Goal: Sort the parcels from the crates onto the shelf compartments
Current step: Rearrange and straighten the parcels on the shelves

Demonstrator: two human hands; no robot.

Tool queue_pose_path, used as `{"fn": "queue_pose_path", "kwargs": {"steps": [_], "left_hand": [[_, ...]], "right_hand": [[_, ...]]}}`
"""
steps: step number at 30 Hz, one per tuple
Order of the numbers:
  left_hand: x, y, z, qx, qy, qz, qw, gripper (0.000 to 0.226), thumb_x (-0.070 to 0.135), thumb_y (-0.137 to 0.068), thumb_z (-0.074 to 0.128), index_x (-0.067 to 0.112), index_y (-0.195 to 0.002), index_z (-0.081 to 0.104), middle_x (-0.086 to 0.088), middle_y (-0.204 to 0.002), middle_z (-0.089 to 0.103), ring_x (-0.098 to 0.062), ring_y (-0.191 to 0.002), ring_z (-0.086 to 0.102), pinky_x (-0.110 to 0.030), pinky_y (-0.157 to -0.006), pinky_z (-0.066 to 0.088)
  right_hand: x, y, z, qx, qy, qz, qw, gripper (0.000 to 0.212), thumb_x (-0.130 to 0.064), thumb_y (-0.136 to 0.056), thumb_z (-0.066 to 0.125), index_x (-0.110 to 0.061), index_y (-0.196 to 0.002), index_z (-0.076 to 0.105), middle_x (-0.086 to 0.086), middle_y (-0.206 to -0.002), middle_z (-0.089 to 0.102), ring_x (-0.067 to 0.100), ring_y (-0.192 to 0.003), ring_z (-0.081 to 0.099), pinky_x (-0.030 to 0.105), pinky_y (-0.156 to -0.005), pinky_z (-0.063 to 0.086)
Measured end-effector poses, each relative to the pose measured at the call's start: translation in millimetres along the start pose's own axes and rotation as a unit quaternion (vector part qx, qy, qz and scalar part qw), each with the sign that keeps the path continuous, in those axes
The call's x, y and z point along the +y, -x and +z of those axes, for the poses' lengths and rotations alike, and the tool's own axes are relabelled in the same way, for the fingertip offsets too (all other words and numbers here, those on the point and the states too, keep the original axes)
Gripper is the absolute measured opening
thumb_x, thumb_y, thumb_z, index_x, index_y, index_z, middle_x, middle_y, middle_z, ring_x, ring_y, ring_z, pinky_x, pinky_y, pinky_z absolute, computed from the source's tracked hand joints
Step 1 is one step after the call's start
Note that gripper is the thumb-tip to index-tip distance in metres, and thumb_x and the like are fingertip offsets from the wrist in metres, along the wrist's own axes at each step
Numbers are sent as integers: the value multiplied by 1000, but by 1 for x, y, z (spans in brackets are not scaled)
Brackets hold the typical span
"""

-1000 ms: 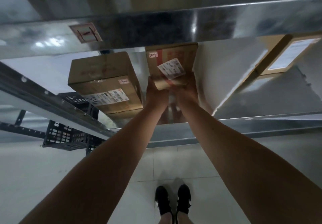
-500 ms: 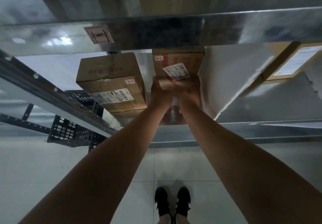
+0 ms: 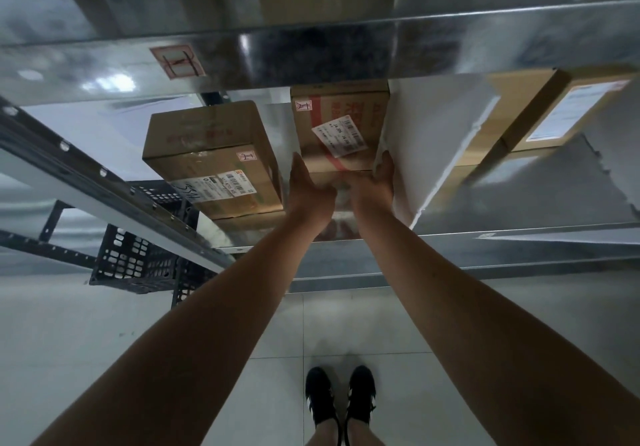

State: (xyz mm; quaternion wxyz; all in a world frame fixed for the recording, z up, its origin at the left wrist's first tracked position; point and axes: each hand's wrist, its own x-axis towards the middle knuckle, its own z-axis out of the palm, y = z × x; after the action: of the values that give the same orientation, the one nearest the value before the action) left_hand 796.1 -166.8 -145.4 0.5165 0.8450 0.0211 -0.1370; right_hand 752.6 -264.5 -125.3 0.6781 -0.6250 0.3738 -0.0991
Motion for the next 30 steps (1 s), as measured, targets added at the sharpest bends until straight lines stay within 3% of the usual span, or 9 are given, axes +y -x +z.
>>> {"fn": "queue_pose_path", "kwargs": {"steps": [2, 5, 10, 13, 18, 21, 25, 28, 30], "left_hand": [[-6, 24, -9, -17, -23, 26, 999, 98, 12, -93, 68, 31, -169, 9, 0, -172, 30, -20, -153, 37, -20, -106, 49], [-21, 64, -28, -18, -5, 63, 998, 84, 10, -95, 67, 30, -166, 26, 5, -163, 43, -14, -145, 46, -33, -116, 43], [-37, 99, -70, 74, -26, 76, 994, 61, 13, -96, 67, 28, -152, 46, 5, -143, 62, -15, -129, 60, -48, -107, 54], [-48, 104, -94, 130, -23, 57, 990, 72, 19, -94, 71, 27, -158, 38, -1, -152, 53, -22, -138, 51, -51, -113, 48], [-66, 99, -128, 128, -25, 64, 989, 96, 14, -89, 76, 24, -166, 19, -3, -165, 31, -25, -152, 32, -41, -119, 35], [-73, 96, -138, 94, -12, 49, 994, 102, 15, -91, 75, 23, -168, 9, -1, -172, 21, -25, -157, 25, -40, -125, 27], [-66, 94, -143, 52, 21, 15, 998, 106, 25, -97, 71, 22, -168, -7, -2, -175, 10, -21, -157, 20, -26, -118, 22], [-50, 86, -147, 54, 59, -38, 996, 105, 19, -95, 68, 19, -168, -7, -6, -175, 11, -23, -159, 17, -33, -126, 20], [-36, 81, -149, 61, 94, -71, 991, 102, 11, -96, 64, 17, -168, -7, -5, -176, 9, -22, -161, 12, -24, -120, 11]], "right_hand": [[-1, 13, -1, 10, 21, -14, 1000, 69, -12, -87, 70, -34, -150, 48, -8, -120, 71, 20, -104, 69, 28, -76, 50], [5, 38, 1, -21, 34, -11, 999, 56, -14, -78, 70, -21, -133, 64, 2, -118, 76, 20, -103, 71, 22, -69, 46], [11, 73, 14, -76, 49, 15, 996, 64, -10, -87, 76, -24, -146, 56, -1, -147, 58, 18, -123, 60, 26, -84, 54], [13, 91, 27, -76, 79, -6, 994, 59, -12, -86, 74, -24, -142, 59, -5, -140, 62, 20, -128, 61, 44, -108, 53], [12, 112, 55, -85, 94, -39, 991, 50, -7, -91, 72, -29, -133, 57, -12, -131, 62, 14, -128, 59, 27, -94, 51], [12, 124, 80, -70, 127, -59, 988, 71, -16, -84, 76, -25, -150, 52, -5, -148, 60, 17, -135, 57, 42, -112, 50], [19, 125, 107, -38, 126, -57, 990, 95, -41, -63, 73, -34, -155, 46, -4, -148, 62, 22, -133, 60, 48, -108, 56], [19, 130, 117, -26, 112, -50, 992, 91, -27, -70, 72, -32, -157, 45, -2, -148, 62, 24, -131, 62, 48, -103, 59], [22, 128, 123, -20, 106, -35, 994, 84, -26, -82, 76, -29, -159, 44, 1, -151, 60, 25, -133, 60, 46, -106, 56]]}}
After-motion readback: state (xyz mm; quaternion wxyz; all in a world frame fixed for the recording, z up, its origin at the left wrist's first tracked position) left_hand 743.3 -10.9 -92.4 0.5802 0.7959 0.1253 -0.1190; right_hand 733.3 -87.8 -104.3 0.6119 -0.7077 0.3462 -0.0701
